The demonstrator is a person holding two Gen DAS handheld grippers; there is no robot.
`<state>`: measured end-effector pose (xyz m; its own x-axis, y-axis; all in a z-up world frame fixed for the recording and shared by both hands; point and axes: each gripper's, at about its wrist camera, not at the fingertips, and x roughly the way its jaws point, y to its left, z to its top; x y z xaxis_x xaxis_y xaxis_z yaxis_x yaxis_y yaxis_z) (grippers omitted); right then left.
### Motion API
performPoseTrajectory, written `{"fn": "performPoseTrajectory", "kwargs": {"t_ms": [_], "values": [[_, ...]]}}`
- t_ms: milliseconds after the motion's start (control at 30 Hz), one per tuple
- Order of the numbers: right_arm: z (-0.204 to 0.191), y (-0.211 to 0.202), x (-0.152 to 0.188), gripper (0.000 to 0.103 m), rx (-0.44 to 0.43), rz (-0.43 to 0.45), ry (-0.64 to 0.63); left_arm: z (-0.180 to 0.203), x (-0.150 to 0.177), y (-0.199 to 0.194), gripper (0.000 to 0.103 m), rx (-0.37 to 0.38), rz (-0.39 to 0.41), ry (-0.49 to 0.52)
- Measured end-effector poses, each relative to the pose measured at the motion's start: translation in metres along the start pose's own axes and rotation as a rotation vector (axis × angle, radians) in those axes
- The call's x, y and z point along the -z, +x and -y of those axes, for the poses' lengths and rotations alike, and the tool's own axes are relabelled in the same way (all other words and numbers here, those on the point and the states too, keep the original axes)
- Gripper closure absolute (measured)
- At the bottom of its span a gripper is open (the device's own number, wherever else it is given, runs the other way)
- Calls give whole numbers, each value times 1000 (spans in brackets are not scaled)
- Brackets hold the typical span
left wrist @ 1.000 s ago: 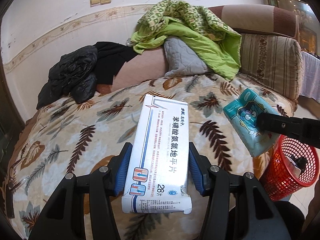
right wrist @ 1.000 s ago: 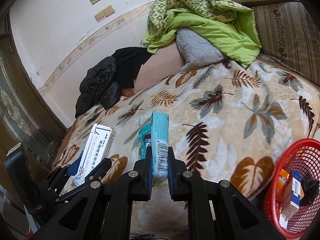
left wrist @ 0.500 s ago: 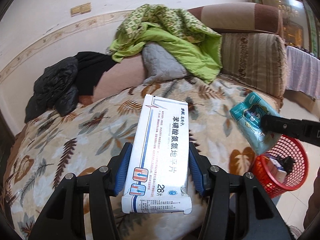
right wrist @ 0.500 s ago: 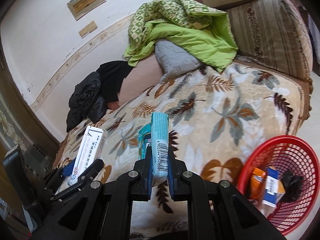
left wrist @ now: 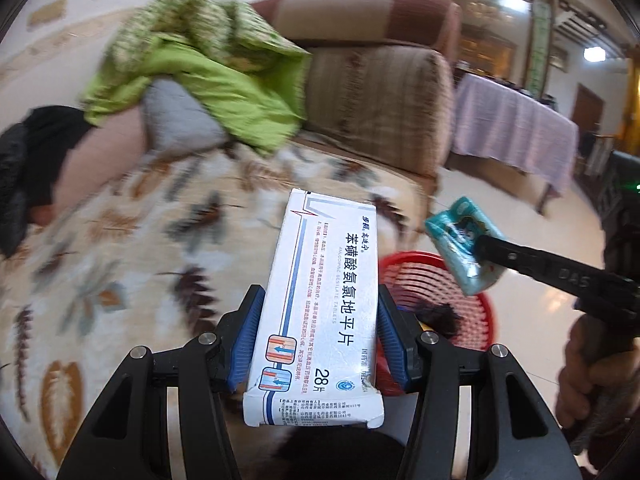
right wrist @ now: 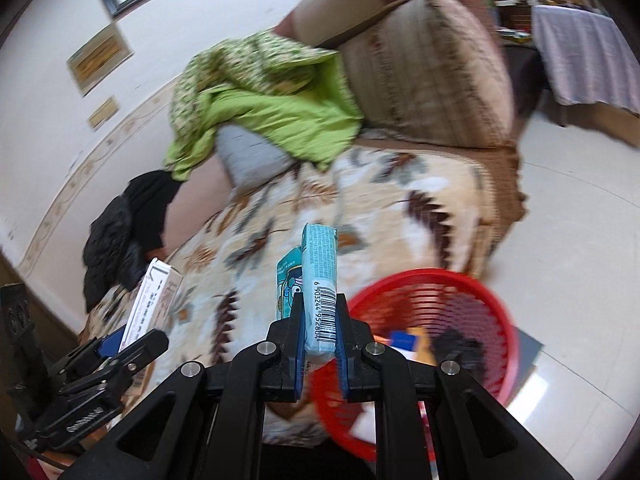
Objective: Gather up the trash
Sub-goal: 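Drop the white box from the left tool while the right tool drops the teal packet into the basket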
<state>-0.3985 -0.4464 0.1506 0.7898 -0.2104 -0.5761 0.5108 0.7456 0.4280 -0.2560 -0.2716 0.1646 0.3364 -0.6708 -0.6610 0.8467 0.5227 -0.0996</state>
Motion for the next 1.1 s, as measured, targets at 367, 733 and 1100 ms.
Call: {"fn": "performPoseTrajectory", "kwargs": {"t_ms": [367, 733, 1100], "values": [[61, 11, 3, 83, 115, -54, 107, 58, -8, 67, 44, 179, -151, 34], [40, -6, 3, 40, 212, -3, 24, 39, -6, 48, 29, 148, -99, -21], [-51, -33, 41, 0, 456, 133, -116, -26, 32, -44, 8, -106, 61, -64]]}}
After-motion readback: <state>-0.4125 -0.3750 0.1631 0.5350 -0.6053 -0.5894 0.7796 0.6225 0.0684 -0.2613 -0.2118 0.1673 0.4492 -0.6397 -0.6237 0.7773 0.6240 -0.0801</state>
